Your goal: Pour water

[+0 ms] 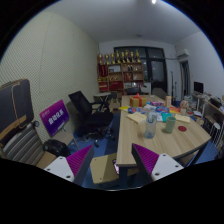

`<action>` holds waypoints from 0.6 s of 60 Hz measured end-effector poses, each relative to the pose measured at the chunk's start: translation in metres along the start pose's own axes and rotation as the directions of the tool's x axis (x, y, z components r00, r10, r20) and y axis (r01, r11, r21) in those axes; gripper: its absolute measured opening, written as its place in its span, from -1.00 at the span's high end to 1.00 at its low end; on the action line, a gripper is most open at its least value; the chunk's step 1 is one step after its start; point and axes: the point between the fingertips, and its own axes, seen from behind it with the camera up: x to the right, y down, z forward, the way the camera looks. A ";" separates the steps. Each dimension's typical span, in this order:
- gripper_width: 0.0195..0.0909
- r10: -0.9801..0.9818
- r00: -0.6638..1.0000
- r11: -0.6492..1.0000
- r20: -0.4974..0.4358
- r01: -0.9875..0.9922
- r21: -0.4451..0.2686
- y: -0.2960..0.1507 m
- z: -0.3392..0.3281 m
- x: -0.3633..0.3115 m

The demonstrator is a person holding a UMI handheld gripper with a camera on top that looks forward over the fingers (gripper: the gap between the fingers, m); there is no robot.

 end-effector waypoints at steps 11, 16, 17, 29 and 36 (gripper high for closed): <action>-0.80 0.012 1.000 1.000 -0.021 -0.012 0.007 0.008 0.003 0.001; -0.79 0.008 0.999 1.000 -0.035 -0.007 0.023 0.007 0.013 -0.002; -0.79 0.006 0.999 1.000 -0.035 -0.005 0.029 0.006 0.014 -0.001; -0.81 0.015 0.998 0.995 -0.062 -0.009 0.099 -0.006 0.044 0.051; -0.79 0.034 0.993 0.992 -0.110 -0.020 0.122 -0.005 0.088 0.111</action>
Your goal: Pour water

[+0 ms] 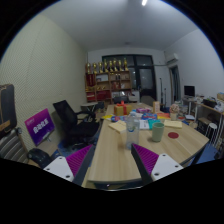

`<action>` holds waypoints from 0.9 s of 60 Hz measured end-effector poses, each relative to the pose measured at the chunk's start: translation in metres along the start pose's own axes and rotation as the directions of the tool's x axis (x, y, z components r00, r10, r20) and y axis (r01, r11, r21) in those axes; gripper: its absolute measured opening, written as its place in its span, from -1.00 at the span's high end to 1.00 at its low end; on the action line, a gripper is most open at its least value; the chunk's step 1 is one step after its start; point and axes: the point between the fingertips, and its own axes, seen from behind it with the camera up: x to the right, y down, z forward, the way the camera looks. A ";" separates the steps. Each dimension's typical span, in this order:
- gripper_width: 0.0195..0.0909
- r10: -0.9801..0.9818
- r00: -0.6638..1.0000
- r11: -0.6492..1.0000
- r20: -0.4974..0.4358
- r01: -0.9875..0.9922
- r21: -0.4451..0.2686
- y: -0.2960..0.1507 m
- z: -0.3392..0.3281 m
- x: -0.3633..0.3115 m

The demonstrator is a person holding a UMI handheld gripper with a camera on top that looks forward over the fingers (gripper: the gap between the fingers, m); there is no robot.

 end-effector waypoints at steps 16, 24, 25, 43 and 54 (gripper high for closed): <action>-0.79 0.009 1.000 1.000 0.011 -0.009 0.003 0.011 0.166 0.090; -0.79 -0.010 1.000 1.000 0.022 0.010 -0.009 0.016 0.231 0.111; -0.79 -0.011 1.000 1.000 0.026 0.012 -0.009 0.019 0.240 0.112; -0.13 -0.167 0.982 0.985 0.084 0.164 0.048 0.017 0.322 0.108; 0.16 -0.160 0.984 0.986 0.084 0.156 0.050 0.017 0.332 0.113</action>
